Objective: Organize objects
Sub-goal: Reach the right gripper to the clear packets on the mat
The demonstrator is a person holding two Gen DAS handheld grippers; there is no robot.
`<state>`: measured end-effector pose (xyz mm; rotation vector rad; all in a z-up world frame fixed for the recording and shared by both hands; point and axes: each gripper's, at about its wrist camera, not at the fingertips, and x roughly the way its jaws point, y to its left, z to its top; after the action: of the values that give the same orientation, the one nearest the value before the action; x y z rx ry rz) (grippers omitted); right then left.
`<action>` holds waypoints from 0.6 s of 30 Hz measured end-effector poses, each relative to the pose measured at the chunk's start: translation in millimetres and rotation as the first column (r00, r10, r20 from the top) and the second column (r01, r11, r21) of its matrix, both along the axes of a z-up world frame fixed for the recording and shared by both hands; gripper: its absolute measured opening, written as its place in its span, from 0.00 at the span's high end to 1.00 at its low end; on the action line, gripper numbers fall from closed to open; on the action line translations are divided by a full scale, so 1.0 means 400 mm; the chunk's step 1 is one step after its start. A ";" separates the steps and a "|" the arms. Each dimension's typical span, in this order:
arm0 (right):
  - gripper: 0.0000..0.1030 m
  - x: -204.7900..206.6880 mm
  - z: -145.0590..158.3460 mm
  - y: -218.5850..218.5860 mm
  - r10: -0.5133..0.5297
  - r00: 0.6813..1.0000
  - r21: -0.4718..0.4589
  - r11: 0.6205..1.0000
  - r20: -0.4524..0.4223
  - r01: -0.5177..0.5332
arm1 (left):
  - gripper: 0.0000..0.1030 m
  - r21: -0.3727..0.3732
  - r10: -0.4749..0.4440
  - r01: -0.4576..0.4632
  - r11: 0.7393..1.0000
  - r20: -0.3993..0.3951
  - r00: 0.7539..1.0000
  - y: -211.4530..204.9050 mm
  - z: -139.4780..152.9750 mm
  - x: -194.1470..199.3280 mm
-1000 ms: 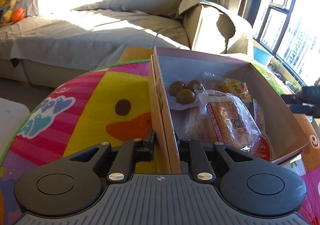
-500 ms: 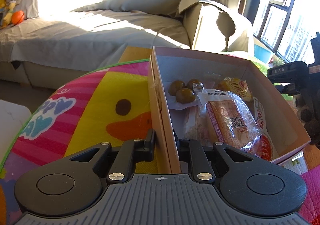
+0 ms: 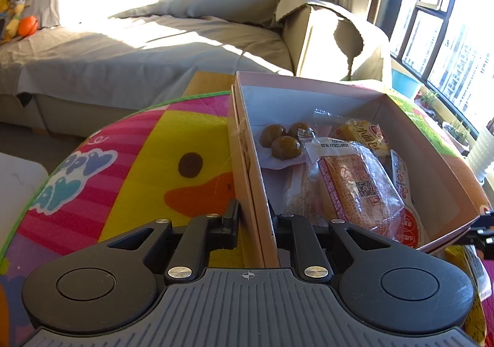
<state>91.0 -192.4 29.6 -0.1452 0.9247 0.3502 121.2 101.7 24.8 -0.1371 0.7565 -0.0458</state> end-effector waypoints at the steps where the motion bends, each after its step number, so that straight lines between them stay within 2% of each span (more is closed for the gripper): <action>1: 0.64 -0.025 0.000 -0.003 -0.003 1.000 -0.048 0.999 0.023 0.004 | 0.84 0.000 0.000 0.000 1.000 0.000 1.000 0.000 0.000 0.000; 3: 0.62 -0.060 0.000 -0.020 -0.041 0.997 -0.122 0.991 0.063 0.049 | 0.83 -0.001 0.000 0.000 1.000 0.000 1.000 0.000 0.000 0.000; 5: 0.60 -0.079 0.012 -0.053 -0.133 0.988 -0.128 0.982 0.079 0.142 | 0.83 0.000 0.001 -0.001 1.000 -0.001 1.000 0.000 0.000 0.000; 6: 0.59 -0.090 0.024 -0.074 -0.171 0.983 -0.074 0.982 0.066 0.176 | 0.83 0.000 0.000 0.000 1.000 -0.001 1.000 -0.001 0.001 0.000; 9: 0.37 -0.146 0.056 -0.116 -0.224 0.975 0.144 0.965 0.013 0.219 | 0.83 -0.004 0.001 -0.001 1.000 0.000 1.000 0.000 0.001 0.000; 10: 0.28 -0.167 0.060 -0.111 -0.226 0.974 0.176 0.960 0.014 0.220 | 0.83 -0.004 0.001 -0.001 1.000 -0.001 1.000 -0.002 0.003 0.001; 11: 0.26 -0.193 0.061 -0.092 -0.225 0.974 0.184 0.959 0.026 0.216 | 0.83 -0.004 0.001 -0.001 1.000 -0.001 1.000 -0.002 0.004 0.002; 15: 0.26 -0.251 0.031 0.029 -0.154 0.980 0.041 0.988 0.129 0.149 | 0.83 -0.003 -0.002 0.002 1.000 -0.001 1.000 -0.002 0.005 0.001; 18: 0.26 -0.268 0.003 0.083 -0.071 0.989 -0.025 0.997 0.131 0.075 | 0.83 0.000 -0.003 0.003 1.000 -0.002 1.000 -0.003 0.006 0.001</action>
<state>-16.2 -159.0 30.8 -0.1591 0.8040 0.2566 121.4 100.4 27.2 -0.1362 0.7585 -0.0490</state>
